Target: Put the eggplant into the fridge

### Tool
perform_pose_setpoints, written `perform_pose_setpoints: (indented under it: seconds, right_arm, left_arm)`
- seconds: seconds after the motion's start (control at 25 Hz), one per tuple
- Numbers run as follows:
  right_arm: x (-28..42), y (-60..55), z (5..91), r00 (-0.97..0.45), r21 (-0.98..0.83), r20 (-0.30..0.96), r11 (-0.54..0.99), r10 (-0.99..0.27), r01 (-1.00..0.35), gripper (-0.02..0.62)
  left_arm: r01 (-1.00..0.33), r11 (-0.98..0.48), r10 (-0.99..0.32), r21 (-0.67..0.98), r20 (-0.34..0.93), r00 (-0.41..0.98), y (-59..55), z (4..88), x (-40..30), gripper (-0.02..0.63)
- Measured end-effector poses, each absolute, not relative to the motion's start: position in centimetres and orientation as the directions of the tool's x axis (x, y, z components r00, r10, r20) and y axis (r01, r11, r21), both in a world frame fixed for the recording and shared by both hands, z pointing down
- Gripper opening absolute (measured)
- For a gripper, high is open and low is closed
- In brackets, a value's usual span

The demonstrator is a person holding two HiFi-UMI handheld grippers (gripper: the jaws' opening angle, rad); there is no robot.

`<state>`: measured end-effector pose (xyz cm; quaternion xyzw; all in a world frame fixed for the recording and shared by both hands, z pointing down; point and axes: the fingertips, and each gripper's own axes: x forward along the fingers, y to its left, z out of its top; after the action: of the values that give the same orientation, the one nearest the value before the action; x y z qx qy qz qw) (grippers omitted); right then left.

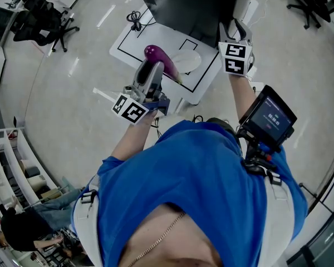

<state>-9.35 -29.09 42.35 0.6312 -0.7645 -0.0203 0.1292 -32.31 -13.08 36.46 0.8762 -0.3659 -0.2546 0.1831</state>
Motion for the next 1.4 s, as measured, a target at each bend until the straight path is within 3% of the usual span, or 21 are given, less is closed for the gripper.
perform_pose_setpoints:
  seconds: [1.4]
  right_arm:
    - [-8.7, -29.0, 41.8, -0.152, 0.105, 0.183, 0.173, -0.971, -0.979, 0.169]
  left_arm:
    - [-0.552, -0.663, -0.737, 0.505, -0.314, 0.598, -13.4, 36.0, -32.3, 0.209]
